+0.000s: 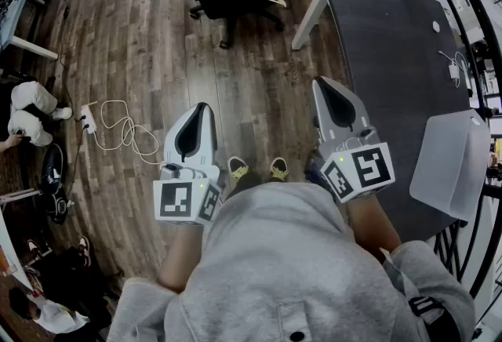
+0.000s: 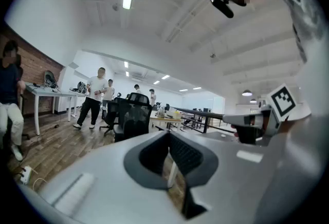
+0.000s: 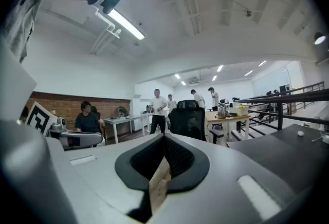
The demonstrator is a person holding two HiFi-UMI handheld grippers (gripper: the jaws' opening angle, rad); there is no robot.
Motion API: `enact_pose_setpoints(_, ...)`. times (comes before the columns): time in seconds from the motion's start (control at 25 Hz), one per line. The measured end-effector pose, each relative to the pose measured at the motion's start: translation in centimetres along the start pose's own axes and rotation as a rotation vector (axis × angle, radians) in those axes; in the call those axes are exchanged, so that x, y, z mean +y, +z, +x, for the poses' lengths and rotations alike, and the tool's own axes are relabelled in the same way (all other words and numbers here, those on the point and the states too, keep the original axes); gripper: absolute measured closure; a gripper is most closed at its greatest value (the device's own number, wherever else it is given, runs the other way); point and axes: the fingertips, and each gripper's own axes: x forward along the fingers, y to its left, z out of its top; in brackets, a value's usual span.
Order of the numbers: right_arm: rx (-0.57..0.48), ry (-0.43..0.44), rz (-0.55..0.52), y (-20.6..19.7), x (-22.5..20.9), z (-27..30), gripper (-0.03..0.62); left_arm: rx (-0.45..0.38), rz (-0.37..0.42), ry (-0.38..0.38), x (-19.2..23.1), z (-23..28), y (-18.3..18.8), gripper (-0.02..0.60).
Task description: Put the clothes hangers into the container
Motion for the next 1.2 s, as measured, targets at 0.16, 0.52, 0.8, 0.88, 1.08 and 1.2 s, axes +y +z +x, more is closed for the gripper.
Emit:
enact_pose_setpoints(0.16,0.022,0.015,-0.006,-0.5,0.4,-0.3,0.595,0.033,0.014,0.041,-0.2,-0.2,0.3,0.569)
enact_pose_setpoints(0.52,0.02,-0.003,0.047,-0.8,0.8,-0.4,0.595,0.045,0.049,-0.006,-0.7,-0.1,0.1,0.569)
enact_pose_setpoints(0.8,0.009,0.034,0.051,-0.8,3.8,0.6,0.597,0.054,0.061,-0.016,0.4,-0.7,-0.3,0.569)
enact_pose_setpoints(0.88,0.013,0.034,0.055,-0.9,4.7,1.0,0.597,0.056,0.055,-0.031,0.6,-1.0,-0.1,0.569)
enact_pose_setpoints(1.08,0.019,0.03,0.041,-1.0,6.4,1.6,0.597,0.115,0.05,-0.043,2.3,-2.2,-0.7,0.57)
enact_pose_setpoints(1.2,0.011,0.036,0.037,-0.8,7.3,1.8,0.597,0.097,0.044,-0.04,3.2,-2.6,-0.4,0.57)
